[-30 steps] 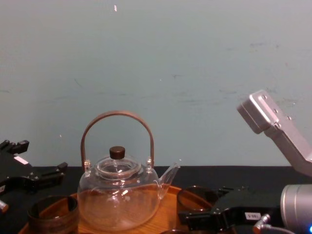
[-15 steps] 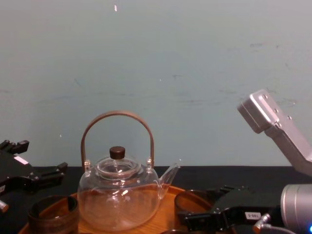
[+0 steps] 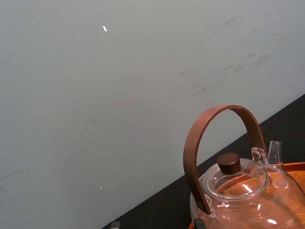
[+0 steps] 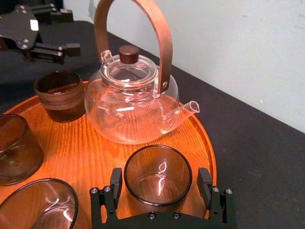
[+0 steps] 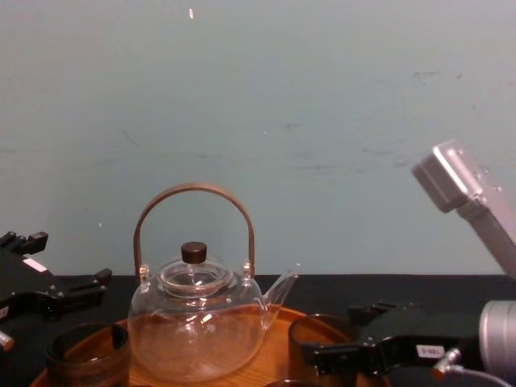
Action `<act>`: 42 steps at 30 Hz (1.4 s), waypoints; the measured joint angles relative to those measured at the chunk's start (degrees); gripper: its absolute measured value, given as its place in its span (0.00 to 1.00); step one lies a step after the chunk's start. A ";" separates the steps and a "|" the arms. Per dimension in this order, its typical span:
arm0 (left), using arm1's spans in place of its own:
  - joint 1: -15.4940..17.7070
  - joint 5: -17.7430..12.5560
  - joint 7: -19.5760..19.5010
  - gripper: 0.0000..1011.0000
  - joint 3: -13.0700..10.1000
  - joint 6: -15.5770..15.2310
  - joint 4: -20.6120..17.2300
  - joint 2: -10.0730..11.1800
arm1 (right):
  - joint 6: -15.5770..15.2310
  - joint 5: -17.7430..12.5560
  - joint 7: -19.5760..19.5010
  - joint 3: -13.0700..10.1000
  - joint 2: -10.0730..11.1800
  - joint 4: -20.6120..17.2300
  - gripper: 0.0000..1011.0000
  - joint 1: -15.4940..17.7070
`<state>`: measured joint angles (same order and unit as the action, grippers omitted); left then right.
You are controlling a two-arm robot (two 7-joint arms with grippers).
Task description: Pick up the glass from the table and place it on the tray.
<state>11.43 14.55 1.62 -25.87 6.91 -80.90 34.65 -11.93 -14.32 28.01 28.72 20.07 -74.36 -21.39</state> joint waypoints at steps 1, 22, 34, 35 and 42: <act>0.00 0.00 0.00 0.99 0.00 0.00 0.00 0.00 | 0.09 -0.45 0.28 -0.29 0.47 -0.73 0.99 0.46; 0.00 0.00 0.00 0.99 0.00 0.00 0.00 0.00 | 0.51 -6.22 -0.49 -5.85 9.17 -13.30 0.99 10.43; 0.00 0.00 0.00 0.99 0.00 0.00 0.00 0.00 | 5.52 -7.45 -7.40 -11.61 9.82 -17.87 0.99 16.32; 0.00 0.00 0.00 0.99 0.00 0.00 0.00 0.00 | 5.92 -7.22 -8.05 -11.95 9.45 -17.91 0.99 16.61; 0.00 0.00 0.00 0.99 0.00 0.00 0.00 0.00 | 8.03 -5.52 -12.64 -14.46 6.41 -17.62 0.99 17.86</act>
<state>11.43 14.55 1.62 -25.86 6.91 -80.90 34.65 -3.90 -19.84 15.38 14.26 26.47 -91.98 -3.53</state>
